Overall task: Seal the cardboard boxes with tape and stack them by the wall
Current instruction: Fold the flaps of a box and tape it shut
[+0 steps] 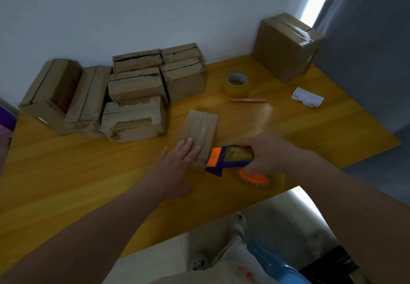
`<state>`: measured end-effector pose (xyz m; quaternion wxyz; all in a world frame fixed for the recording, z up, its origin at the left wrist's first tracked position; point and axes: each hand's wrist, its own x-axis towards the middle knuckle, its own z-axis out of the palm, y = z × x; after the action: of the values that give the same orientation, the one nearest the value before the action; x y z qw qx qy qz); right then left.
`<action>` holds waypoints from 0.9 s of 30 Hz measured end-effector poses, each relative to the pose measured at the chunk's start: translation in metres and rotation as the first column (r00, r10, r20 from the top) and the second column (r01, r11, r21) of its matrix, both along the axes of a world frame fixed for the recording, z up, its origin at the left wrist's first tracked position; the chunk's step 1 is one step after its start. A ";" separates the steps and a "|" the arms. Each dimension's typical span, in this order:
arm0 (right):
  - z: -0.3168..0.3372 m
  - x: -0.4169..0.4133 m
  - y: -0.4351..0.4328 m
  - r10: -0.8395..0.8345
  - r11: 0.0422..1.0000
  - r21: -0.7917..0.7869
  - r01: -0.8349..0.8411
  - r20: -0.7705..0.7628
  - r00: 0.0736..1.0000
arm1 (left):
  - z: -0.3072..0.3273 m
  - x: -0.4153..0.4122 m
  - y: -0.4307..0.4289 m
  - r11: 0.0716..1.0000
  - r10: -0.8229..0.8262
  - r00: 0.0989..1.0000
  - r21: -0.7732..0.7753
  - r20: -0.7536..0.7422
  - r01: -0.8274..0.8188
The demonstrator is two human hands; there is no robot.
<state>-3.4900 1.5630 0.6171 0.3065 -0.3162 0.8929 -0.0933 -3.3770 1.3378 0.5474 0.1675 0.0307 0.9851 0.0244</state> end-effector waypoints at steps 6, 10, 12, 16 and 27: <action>-0.013 -0.020 -0.003 -0.133 0.991 0.005 0.135 0.213 0.968 | 0.001 0.000 0.001 1.000 0.010 1.000 -0.010 -0.001 -0.010; -0.018 -0.013 -0.006 -0.109 0.990 0.109 0.090 0.186 0.977 | 0.002 0.000 0.001 1.000 0.017 1.000 -0.020 -0.016 -0.017; -0.027 -0.008 -0.001 -0.094 0.985 0.159 0.074 0.120 0.988 | 0.002 0.000 0.002 0.999 0.025 0.999 -0.023 -0.026 -0.026; -0.036 -0.007 0.015 -0.244 0.968 0.043 0.248 -0.080 0.966 | 0.002 -0.001 0.006 0.998 0.027 0.998 -0.050 -0.053 -0.030; -0.071 0.006 0.019 -0.054 0.941 0.280 0.192 -0.435 0.899 | -0.007 -0.005 0.010 0.999 0.038 0.978 0.032 -0.205 -0.032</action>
<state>-3.4844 1.5816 0.5462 0.1466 -0.2178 0.9596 0.1016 -3.3819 1.3479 0.5408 0.0637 0.0182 0.9971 0.0381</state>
